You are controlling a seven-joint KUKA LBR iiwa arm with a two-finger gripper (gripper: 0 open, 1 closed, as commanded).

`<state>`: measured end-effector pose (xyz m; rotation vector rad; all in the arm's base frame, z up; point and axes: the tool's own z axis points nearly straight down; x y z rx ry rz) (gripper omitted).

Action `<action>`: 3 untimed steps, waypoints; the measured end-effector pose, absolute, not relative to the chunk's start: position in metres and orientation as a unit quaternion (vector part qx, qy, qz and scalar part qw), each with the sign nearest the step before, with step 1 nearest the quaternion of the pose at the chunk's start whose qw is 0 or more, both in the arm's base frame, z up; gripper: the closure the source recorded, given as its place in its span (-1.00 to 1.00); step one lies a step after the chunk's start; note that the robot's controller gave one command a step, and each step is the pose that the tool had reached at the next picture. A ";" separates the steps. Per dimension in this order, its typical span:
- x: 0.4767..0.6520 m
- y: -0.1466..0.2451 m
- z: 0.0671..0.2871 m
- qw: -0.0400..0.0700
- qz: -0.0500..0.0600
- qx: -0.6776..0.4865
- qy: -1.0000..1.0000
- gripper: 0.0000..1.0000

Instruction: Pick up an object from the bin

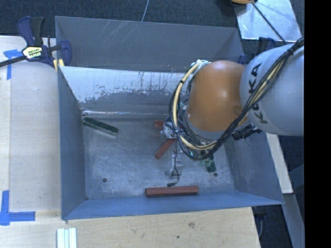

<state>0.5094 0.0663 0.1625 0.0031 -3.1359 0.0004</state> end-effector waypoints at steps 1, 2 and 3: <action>0.511 0.066 0.167 -0.001 0.000 0.000 -1.000 -1.00; 0.538 0.057 0.144 -0.006 -0.001 0.084 -0.996 -1.00; 0.543 -0.004 0.074 -0.007 0.001 0.244 -0.970 1.00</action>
Offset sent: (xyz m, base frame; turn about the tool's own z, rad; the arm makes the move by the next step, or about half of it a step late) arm 0.0893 -0.0428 -0.0925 -0.5545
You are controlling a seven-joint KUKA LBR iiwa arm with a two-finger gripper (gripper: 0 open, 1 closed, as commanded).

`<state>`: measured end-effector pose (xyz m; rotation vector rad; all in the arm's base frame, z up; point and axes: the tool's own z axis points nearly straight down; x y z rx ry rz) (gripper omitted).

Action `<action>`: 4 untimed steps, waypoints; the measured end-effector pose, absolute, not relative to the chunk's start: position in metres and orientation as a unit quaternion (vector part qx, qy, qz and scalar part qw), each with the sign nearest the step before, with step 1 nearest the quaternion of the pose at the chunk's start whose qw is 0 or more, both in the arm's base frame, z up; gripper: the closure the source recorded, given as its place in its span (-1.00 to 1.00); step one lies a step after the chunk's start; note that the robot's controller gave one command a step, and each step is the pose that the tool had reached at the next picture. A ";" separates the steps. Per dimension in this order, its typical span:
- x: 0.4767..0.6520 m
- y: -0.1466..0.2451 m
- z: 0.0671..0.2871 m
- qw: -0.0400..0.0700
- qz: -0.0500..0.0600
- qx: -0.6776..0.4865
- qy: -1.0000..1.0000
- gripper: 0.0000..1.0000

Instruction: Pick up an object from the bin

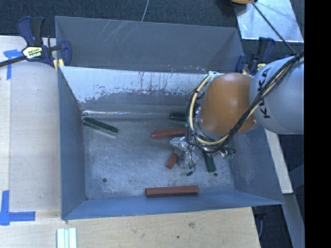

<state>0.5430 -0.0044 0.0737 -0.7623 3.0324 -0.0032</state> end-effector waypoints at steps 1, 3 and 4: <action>0.540 -0.004 0.071 0.002 0.000 -0.244 0.970 -1.00; 0.556 -0.046 0.082 0.001 0.001 -0.251 0.968 -1.00; 0.618 -0.056 0.075 0.002 -0.003 -0.217 0.976 -1.00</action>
Offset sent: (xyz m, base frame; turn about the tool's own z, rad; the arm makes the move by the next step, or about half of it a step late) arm 0.0000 0.0000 0.0000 0.0000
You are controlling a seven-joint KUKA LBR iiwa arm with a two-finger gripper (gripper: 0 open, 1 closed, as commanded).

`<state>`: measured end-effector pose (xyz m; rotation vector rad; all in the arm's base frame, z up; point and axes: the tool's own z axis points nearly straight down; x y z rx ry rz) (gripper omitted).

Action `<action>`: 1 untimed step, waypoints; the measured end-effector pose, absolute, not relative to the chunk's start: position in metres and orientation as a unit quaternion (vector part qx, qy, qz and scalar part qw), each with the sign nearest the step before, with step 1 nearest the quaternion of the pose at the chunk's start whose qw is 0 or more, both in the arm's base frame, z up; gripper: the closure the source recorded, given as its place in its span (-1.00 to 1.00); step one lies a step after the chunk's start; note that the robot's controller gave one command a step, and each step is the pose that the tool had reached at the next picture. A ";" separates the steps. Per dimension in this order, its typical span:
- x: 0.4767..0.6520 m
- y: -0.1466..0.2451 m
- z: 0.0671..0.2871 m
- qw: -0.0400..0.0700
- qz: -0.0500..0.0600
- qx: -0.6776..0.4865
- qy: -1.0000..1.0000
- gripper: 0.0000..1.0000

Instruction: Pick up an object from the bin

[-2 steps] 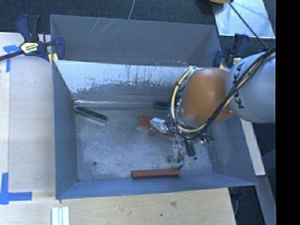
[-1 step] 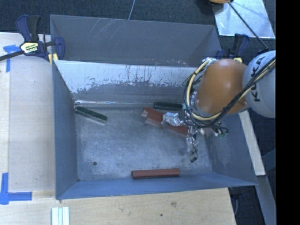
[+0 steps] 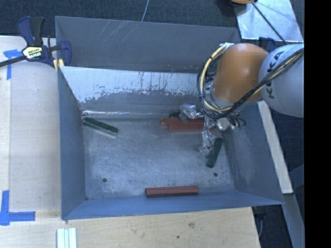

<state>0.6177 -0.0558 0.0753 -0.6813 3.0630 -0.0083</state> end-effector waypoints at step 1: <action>0.628 -0.056 0.090 0.002 0.000 -0.261 0.965 -1.00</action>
Offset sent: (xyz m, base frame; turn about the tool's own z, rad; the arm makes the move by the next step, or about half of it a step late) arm 0.0062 -0.0197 -0.0001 0.1743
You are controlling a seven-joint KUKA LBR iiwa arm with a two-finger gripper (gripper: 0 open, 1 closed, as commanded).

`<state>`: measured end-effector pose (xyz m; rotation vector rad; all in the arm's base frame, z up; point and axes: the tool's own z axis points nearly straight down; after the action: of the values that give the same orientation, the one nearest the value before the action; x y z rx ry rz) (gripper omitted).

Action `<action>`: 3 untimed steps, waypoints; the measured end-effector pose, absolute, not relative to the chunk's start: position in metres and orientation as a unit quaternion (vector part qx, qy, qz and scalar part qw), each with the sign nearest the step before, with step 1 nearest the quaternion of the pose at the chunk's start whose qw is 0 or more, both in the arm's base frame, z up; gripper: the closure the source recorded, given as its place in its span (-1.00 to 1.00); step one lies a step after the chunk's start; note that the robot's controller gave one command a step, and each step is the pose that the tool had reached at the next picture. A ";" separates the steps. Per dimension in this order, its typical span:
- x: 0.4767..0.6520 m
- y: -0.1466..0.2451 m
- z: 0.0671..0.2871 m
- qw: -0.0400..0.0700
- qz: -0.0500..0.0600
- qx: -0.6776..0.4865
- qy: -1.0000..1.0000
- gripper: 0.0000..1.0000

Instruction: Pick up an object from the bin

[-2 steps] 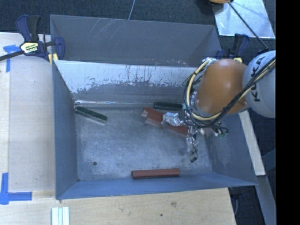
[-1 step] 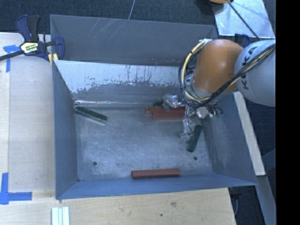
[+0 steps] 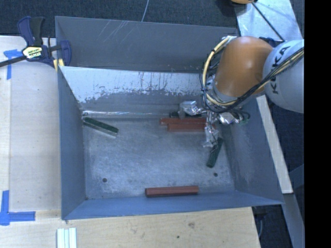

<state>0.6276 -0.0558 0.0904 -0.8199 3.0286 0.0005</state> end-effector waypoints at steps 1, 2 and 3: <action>0.626 -0.076 0.077 0.003 0.000 -0.130 0.992 1.00; 0.625 -0.076 0.076 0.002 0.000 -0.130 0.992 -1.00; 0.623 -0.078 0.082 0.002 0.000 -0.135 0.991 -1.00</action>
Offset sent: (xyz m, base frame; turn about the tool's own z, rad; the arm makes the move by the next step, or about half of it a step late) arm 0.0000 0.0000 0.0000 0.0000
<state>0.6230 -0.0783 0.0816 -0.4232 3.1096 -0.0007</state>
